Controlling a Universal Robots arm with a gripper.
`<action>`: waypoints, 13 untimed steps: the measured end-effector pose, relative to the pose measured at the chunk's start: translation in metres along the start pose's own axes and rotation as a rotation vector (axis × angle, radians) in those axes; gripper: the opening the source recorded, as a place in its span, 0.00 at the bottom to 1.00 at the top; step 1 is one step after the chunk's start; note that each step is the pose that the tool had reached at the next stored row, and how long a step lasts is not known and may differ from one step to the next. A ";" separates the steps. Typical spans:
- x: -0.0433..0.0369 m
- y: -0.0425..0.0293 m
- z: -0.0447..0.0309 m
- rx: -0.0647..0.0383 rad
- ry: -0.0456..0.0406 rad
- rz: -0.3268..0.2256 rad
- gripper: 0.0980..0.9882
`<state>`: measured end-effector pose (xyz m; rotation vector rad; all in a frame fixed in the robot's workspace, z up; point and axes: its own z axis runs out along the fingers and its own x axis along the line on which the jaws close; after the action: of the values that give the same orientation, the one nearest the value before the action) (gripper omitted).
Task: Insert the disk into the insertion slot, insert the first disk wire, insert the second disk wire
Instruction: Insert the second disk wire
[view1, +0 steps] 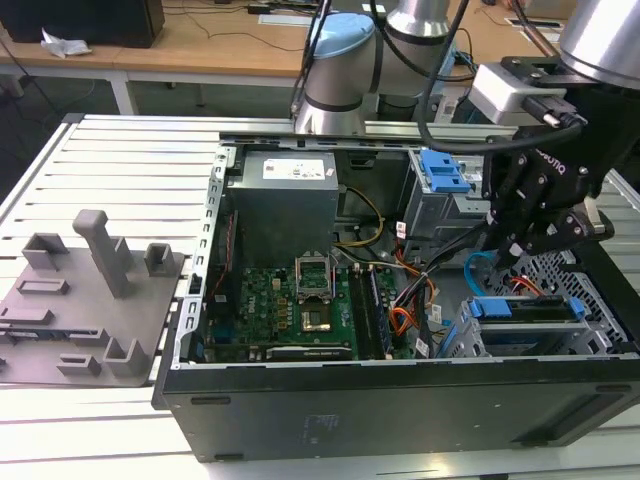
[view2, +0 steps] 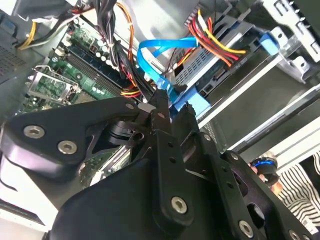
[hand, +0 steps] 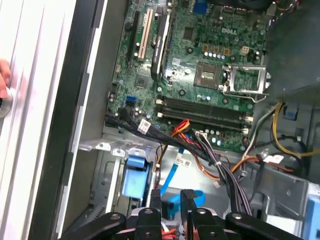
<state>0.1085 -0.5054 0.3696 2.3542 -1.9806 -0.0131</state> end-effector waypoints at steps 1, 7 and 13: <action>-0.0003 0.0002 0.0012 -0.001 0.0053 0.000 0.23; -0.0065 -0.0036 0.0078 -0.003 0.0191 0.001 0.23; -0.0078 -0.0085 0.0079 -0.003 0.0197 -0.001 0.23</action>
<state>0.1152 -0.4967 0.3610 2.3436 -1.9696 0.0067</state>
